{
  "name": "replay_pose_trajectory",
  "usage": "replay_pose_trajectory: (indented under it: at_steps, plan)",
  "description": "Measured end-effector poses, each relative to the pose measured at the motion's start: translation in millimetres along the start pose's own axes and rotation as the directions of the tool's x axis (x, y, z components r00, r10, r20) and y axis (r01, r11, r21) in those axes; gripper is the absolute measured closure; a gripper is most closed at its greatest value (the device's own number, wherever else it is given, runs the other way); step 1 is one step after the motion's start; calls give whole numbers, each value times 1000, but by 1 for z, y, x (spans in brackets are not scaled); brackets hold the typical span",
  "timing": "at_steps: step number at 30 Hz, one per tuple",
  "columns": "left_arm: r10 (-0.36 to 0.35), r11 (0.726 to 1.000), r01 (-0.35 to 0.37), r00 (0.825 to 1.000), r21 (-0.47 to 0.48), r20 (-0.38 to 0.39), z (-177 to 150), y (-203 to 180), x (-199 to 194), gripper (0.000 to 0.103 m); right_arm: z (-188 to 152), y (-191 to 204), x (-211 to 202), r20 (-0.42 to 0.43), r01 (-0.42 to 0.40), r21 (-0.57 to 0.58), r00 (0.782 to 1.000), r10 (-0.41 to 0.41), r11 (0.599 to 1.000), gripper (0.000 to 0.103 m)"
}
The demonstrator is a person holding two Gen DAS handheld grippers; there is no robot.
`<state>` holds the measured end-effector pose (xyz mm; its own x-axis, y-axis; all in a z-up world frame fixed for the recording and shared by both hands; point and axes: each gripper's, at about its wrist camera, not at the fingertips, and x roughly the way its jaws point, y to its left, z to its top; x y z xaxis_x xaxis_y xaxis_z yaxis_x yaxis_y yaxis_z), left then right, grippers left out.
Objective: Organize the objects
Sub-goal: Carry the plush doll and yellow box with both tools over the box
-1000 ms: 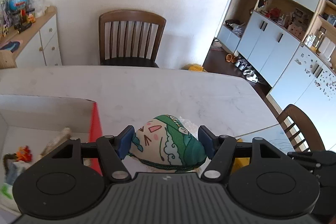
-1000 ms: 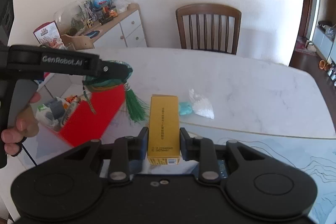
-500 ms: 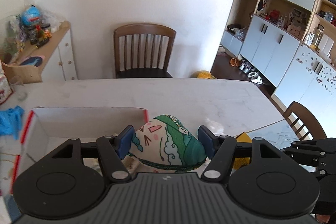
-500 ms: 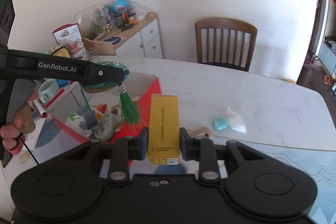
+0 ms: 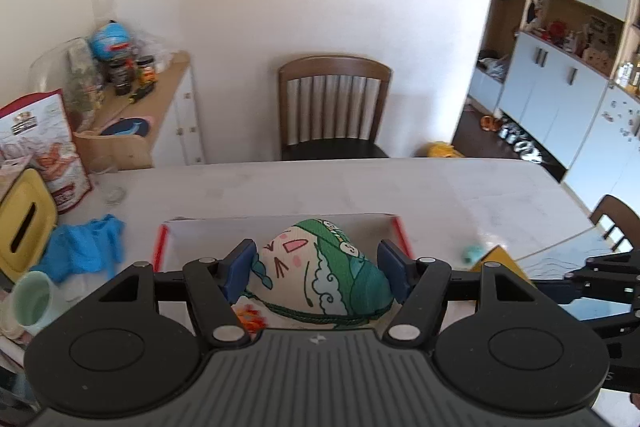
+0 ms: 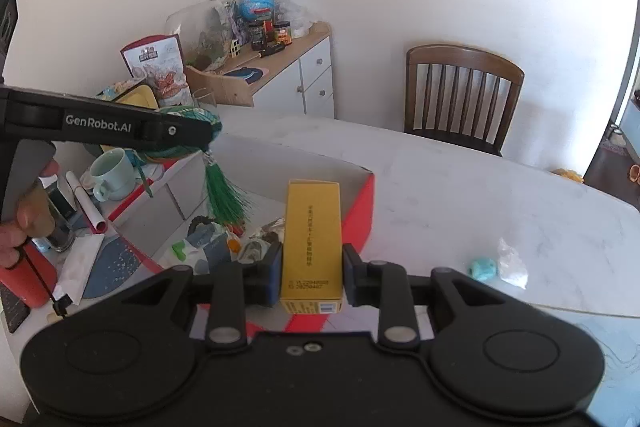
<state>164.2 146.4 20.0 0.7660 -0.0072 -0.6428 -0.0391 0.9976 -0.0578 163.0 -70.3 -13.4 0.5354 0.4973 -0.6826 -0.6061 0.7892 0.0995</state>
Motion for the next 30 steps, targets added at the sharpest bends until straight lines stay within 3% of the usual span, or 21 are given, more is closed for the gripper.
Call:
replay_pose_trajectory:
  at_steps: [13, 30]
  plan:
    - [114, 993, -116, 992, -34, -43, -7, 64, 51, 36, 5, 32, 56, -61, 5, -38, 998, -8, 999, 75]
    - [120, 993, -117, 981, 32, -155, -25, 76, 129, 36, -5, 66, 131, -172, -7, -101, 985, -11, 995, 75]
